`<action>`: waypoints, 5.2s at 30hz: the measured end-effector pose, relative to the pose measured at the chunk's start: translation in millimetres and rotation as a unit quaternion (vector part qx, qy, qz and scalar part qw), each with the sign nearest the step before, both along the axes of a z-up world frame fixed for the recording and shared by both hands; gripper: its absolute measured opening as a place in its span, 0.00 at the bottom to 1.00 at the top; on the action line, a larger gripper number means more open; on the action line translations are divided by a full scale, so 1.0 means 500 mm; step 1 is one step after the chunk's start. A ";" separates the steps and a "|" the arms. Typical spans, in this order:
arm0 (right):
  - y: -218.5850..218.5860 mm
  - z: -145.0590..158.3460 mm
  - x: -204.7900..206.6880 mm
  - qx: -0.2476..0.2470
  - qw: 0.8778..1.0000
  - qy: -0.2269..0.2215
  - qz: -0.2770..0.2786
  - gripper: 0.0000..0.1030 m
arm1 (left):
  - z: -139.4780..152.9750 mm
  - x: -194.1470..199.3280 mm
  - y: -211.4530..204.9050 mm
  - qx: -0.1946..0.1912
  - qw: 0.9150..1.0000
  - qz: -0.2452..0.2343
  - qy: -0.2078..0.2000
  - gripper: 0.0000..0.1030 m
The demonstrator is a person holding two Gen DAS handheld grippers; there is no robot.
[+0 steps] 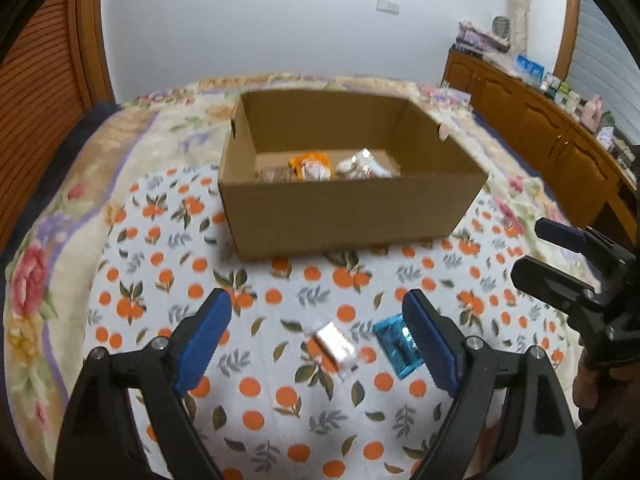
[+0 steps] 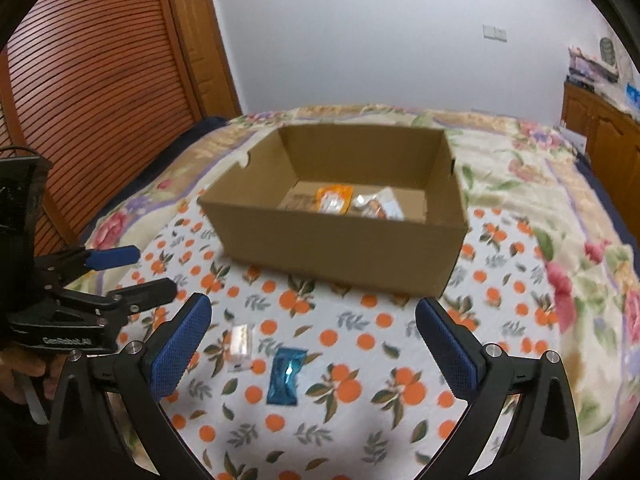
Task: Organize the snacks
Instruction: 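Withdraw both tools and lower them toward the blue candy and small clear bag, then grasp the small clear bag with the left tool while the right tool closes on the blue candy, then lift the clear bag and blue candy and carry both over the box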
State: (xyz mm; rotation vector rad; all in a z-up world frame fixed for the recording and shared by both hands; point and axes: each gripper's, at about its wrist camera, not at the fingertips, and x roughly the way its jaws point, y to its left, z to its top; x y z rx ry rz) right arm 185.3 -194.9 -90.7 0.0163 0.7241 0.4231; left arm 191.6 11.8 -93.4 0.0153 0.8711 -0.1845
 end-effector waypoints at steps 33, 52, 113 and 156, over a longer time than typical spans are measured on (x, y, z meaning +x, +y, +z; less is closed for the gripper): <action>0.050 -0.193 0.016 -0.040 0.992 0.100 0.058 0.62 | -0.223 0.072 -0.045 -0.038 0.987 0.005 0.156 0.39; 0.093 -0.247 0.041 -0.037 0.986 0.134 0.094 0.39 | -0.182 0.092 -0.022 -0.017 0.992 0.013 0.128 0.19; -0.052 0.019 0.082 -0.011 1.000 -0.011 0.021 0.19 | 0.090 0.112 -0.039 0.013 0.998 -0.039 -0.050 0.20; 0.054 -0.053 0.381 -0.085 0.994 0.053 0.033 0.19 | -0.048 0.366 -0.044 -0.006 0.998 -0.051 0.038 0.20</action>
